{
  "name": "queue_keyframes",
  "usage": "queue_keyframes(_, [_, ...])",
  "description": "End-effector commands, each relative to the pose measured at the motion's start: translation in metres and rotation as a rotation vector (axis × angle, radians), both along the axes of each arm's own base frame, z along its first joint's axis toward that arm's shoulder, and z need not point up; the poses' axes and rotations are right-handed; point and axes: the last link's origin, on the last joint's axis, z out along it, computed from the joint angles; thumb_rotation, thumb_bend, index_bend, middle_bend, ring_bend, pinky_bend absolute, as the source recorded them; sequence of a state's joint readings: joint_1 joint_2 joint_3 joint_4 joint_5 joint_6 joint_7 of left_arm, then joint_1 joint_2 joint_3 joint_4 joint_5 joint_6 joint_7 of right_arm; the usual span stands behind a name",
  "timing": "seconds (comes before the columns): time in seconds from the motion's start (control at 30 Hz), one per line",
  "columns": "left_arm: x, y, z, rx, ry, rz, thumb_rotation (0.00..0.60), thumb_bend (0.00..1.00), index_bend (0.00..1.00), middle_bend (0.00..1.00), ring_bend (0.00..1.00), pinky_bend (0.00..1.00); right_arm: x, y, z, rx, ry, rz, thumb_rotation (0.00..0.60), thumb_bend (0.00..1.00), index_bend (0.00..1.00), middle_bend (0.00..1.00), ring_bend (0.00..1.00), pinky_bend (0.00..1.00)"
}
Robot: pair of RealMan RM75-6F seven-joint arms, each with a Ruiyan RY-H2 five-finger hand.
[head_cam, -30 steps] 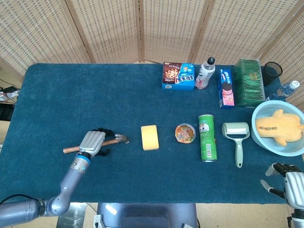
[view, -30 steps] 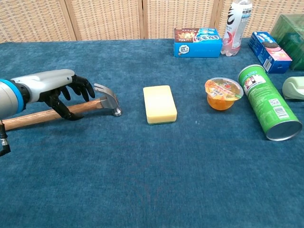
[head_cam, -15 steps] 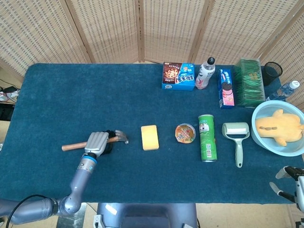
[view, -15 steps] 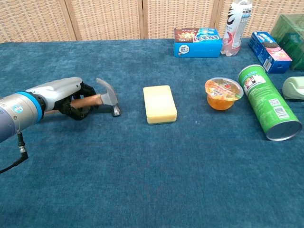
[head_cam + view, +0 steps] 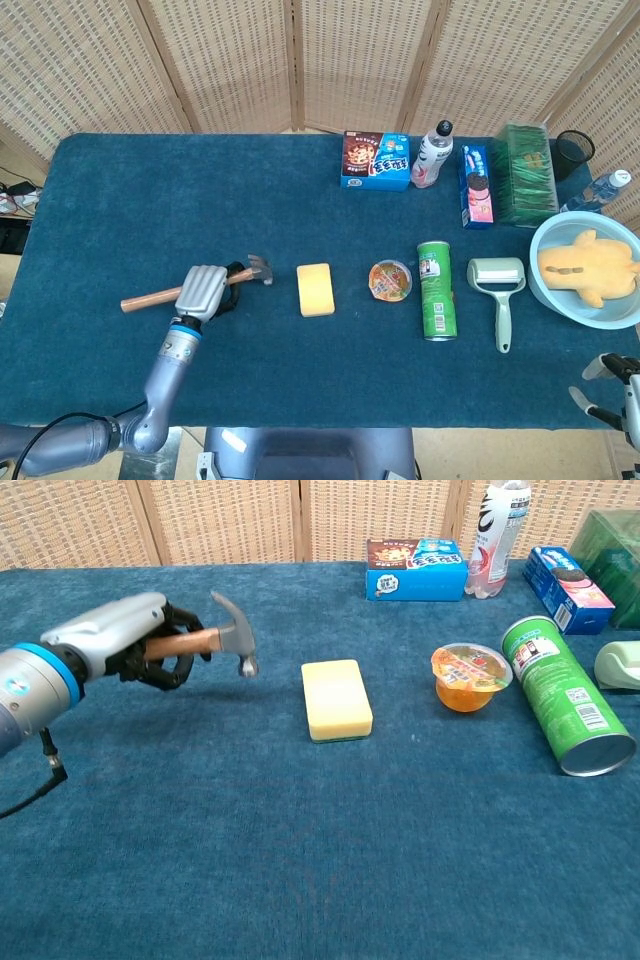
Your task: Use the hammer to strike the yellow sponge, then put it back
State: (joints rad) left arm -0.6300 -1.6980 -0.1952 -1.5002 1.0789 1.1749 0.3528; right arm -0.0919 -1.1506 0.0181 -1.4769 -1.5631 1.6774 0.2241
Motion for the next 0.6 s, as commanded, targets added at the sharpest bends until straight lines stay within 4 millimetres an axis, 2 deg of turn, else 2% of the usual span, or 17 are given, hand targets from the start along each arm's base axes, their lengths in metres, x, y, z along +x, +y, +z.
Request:
queue_keyframes(0.03, [-0.002, 0.000, 0.020, 0.051, 0.014, -0.122, 0.600, 0.77, 0.68, 0.77, 0.79, 0.84, -0.001, -0.001, -0.003, 0.010, -0.005, 0.000, 0.600, 0.21, 0.58, 0.58, 0.55, 0.47])
queue_keyframes(0.17, [-0.001, 0.001, 0.030, 0.041, 0.048, -0.201, 0.600, 0.73, 0.68, 0.79, 0.79, 0.85, -0.002, -0.005, -0.006, 0.018, -0.010, -0.005, 0.600, 0.21, 0.58, 0.58, 0.55, 0.46])
queue_keyframes(0.33, [0.011, 0.012, 0.033, -0.005, 0.039, -0.232, 0.600, 0.72, 0.68, 0.80, 0.80, 0.84, -0.004, -0.006, -0.010, 0.018, -0.018, -0.019, 0.600, 0.21, 0.58, 0.58, 0.55, 0.47])
queue_keyframes(0.6, [0.042, 0.033, 0.008, -0.105, 0.030, -0.242, 0.600, 0.72, 0.68, 0.81, 0.81, 0.84, -0.014, -0.002, -0.004, -0.005, -0.017, -0.054, 0.600, 0.21, 0.58, 0.58, 0.55, 0.47])
